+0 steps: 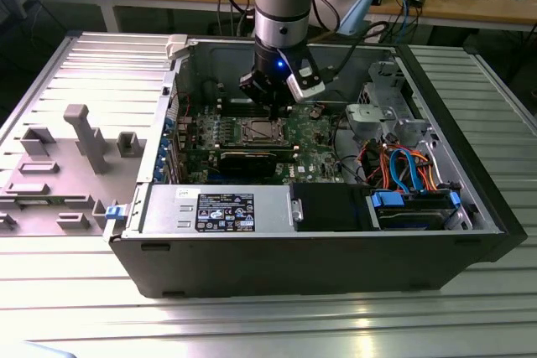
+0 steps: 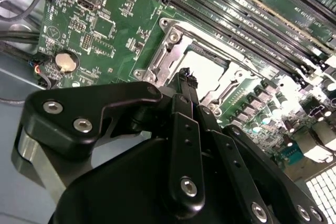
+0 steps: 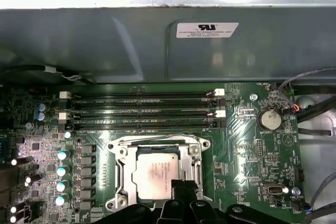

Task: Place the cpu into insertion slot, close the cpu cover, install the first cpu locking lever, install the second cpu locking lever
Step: 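Install the second cpu locking lever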

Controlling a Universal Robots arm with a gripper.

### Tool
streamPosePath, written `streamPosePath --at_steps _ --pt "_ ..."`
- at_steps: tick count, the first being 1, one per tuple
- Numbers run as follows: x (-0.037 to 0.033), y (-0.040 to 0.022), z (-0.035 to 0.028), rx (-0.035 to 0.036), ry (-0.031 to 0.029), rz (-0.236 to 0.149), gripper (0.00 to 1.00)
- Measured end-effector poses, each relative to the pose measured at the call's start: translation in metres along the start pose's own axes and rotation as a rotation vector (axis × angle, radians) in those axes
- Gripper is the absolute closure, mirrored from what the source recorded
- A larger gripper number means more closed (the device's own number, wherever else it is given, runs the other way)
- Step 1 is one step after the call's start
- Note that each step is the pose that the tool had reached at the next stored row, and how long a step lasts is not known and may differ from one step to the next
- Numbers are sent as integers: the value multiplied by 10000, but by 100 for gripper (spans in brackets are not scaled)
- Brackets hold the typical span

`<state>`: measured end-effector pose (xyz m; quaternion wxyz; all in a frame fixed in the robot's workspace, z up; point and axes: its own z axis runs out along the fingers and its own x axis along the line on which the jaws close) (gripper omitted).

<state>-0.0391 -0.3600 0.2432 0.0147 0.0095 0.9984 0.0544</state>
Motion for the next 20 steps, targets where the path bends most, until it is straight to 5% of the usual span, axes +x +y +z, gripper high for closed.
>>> streamPosePath --at_steps 3,11,20 --pt "23 -36 -10 -160 3 5 89" --pt "88 -249 -33 -162 3 5 89" --pt "212 -387 -40 -162 3 5 89"
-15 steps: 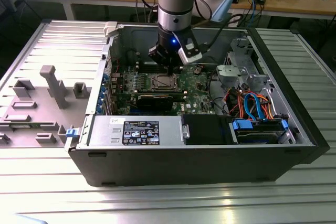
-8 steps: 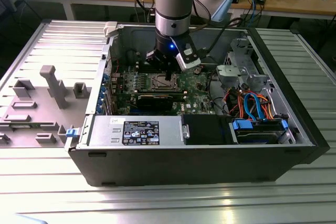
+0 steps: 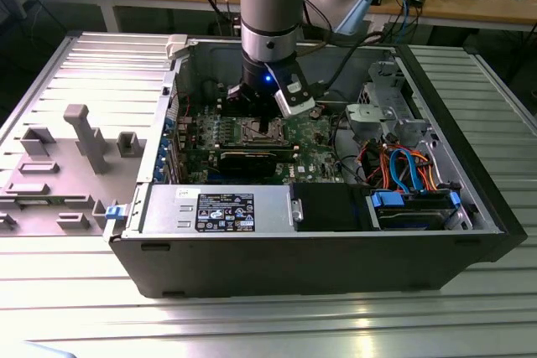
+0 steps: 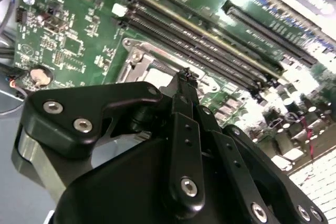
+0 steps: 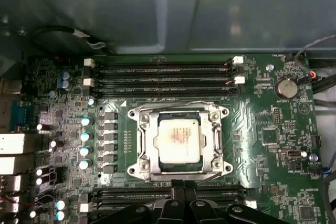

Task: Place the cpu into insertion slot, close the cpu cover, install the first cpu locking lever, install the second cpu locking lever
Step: 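Install the second cpu locking lever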

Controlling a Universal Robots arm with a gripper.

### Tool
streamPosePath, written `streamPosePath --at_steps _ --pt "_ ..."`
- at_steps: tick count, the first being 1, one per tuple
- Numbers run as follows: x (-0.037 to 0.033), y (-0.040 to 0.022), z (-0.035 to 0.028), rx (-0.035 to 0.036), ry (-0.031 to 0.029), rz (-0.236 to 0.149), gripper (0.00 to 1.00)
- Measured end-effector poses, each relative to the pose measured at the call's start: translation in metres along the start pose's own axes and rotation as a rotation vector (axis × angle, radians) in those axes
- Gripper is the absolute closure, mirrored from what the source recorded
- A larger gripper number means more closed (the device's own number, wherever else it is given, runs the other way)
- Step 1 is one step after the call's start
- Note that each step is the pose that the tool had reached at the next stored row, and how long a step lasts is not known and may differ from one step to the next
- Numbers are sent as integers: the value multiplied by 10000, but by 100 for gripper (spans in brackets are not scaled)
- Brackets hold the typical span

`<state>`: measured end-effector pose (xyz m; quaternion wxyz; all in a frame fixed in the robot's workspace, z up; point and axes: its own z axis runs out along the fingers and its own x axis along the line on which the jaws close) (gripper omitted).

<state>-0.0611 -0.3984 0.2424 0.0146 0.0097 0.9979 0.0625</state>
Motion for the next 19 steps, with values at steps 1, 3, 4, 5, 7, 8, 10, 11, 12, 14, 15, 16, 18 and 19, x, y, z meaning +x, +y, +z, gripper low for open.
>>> streamPosePath --at_steps 1,3,4,5,7,8,10,11,12,14,15,16,18,19 --pt "21 -20 -1 0 1 -1 89" --pt "52 -37 2 -1 0 -1 89" --pt "70 -42 4 0 0 -1 89" --pt "89 -46 8 1 1 -2 89" --pt "114 -50 23 0 0 -1 89" --pt "132 -53 40 0 1 0 89" --pt "150 -58 79 1 1 0 89" --pt "152 -60 93 0 1 -3 89" --pt "160 -62 110 0 1 -6 89" --pt "169 -66 140 0 3 -19 89" --pt "175 -69 153 -1 4 -25 89" --pt "180 -71 167 -3 5 -33 89" --pt "187 -76 188 -5 7 -45 89" --pt "187 -77 189 -5 6 -45 89"
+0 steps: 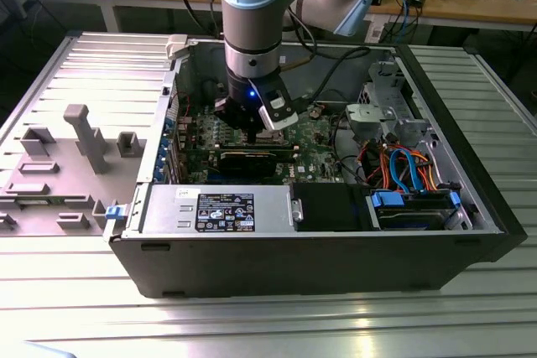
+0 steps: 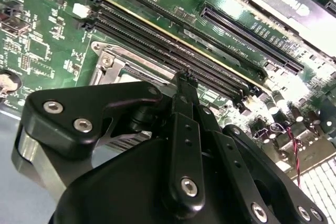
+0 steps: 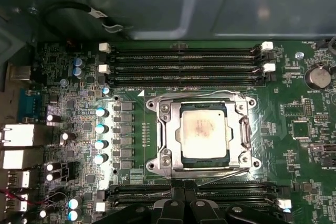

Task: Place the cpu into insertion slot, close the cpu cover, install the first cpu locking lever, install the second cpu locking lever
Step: 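Install the second cpu locking lever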

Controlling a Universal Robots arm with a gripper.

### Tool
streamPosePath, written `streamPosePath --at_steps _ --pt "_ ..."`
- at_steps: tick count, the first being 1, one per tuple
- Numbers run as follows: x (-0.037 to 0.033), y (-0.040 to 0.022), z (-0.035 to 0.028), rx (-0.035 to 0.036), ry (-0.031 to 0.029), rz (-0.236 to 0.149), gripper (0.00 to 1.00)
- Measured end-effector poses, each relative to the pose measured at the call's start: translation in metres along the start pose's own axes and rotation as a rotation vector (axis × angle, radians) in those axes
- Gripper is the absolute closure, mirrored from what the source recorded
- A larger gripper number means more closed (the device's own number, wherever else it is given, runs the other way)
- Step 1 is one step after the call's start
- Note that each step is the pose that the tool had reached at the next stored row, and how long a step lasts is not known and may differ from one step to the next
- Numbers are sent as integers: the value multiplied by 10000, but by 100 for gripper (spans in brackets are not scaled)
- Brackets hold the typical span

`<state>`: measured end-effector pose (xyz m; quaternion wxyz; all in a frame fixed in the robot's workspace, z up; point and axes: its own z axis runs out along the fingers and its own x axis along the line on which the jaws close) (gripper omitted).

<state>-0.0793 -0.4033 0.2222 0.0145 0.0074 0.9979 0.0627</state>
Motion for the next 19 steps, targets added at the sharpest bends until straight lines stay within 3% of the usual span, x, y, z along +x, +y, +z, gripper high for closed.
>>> streamPosePath --at_steps 19 --pt "1 -8 8 -1 0 1 89"
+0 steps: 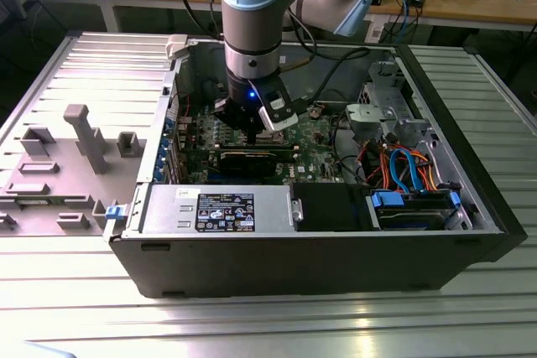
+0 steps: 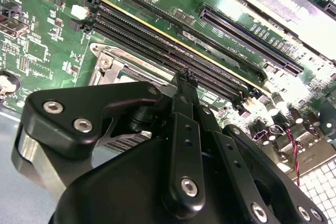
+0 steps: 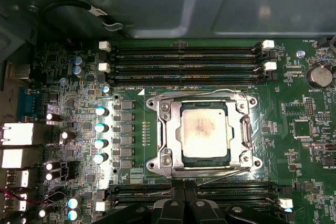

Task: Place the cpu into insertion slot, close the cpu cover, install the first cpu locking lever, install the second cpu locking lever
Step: 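Install the second cpu locking lever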

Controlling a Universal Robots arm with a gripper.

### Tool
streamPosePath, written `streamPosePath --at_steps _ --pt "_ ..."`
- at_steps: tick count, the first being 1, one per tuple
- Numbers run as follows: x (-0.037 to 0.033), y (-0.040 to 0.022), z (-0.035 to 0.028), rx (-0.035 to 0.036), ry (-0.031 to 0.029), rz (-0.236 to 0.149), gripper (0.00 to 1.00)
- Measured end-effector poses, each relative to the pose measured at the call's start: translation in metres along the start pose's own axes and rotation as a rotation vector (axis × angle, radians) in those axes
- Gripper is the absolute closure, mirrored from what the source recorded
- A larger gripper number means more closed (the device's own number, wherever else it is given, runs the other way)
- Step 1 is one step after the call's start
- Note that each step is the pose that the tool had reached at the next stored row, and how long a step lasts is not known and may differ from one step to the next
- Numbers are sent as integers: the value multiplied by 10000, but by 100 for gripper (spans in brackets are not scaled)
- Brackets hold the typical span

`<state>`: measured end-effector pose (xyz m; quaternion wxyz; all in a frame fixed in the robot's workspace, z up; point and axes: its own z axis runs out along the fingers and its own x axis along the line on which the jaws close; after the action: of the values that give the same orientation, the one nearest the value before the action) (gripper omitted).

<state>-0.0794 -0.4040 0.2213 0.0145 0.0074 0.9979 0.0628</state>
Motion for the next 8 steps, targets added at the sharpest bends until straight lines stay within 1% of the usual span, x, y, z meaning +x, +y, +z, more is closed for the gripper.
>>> streamPosePath --at_steps 2,4,5,6,8 --pt "0 0 1 -1 9 1 89" --pt "-1 0 4 -14 146 3 89" --pt "0 0 4 -17 272 -5 89" --pt "0 -1 8 -17 375 -20 89" --pt "1 -1 8 -13 422 -61 89"
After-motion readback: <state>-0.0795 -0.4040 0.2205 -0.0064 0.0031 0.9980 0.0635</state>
